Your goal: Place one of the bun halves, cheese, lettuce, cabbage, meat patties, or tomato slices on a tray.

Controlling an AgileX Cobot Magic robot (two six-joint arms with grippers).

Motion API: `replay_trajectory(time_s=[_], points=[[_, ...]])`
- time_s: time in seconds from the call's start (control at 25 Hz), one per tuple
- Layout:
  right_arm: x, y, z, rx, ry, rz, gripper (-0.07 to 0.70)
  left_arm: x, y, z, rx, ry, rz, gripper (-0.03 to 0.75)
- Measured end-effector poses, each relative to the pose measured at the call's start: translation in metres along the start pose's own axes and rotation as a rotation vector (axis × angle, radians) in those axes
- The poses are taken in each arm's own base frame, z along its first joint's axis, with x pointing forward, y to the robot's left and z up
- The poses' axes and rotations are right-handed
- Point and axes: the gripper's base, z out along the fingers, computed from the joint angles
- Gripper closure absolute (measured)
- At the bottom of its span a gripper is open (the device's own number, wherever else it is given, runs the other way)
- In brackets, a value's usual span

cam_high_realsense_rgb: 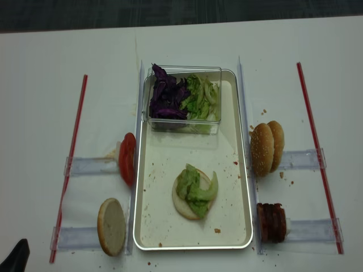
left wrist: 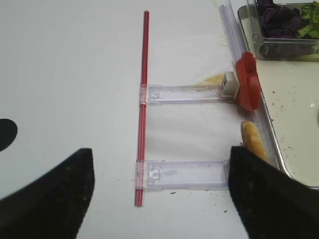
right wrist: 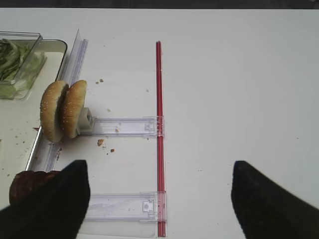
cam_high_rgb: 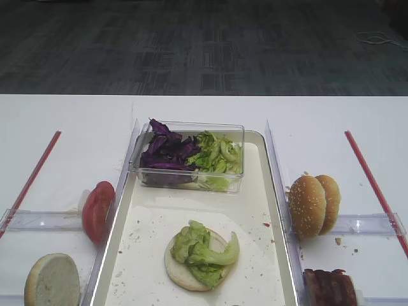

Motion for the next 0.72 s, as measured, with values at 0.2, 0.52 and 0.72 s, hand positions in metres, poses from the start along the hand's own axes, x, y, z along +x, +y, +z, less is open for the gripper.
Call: replay_trajectory(time_s=[0.2,0.52,0.72], points=[[0.0000,0.0000,0.0000,0.000,0.000,-0.002,0.020,0.0000,0.0000,0.0000,0.000,0.000,0.000,0.169],[0.0001,0.0000,0.0000,0.000,0.002,-0.002,0.020,0.0000,0.0000,0.0000,-0.001,0.000,0.000,0.169],[0.0001,0.0000,0.0000,0.000,0.002,-0.002,0.021,0.0000,0.0000,0.0000,-0.001,0.000,0.000,0.169]])
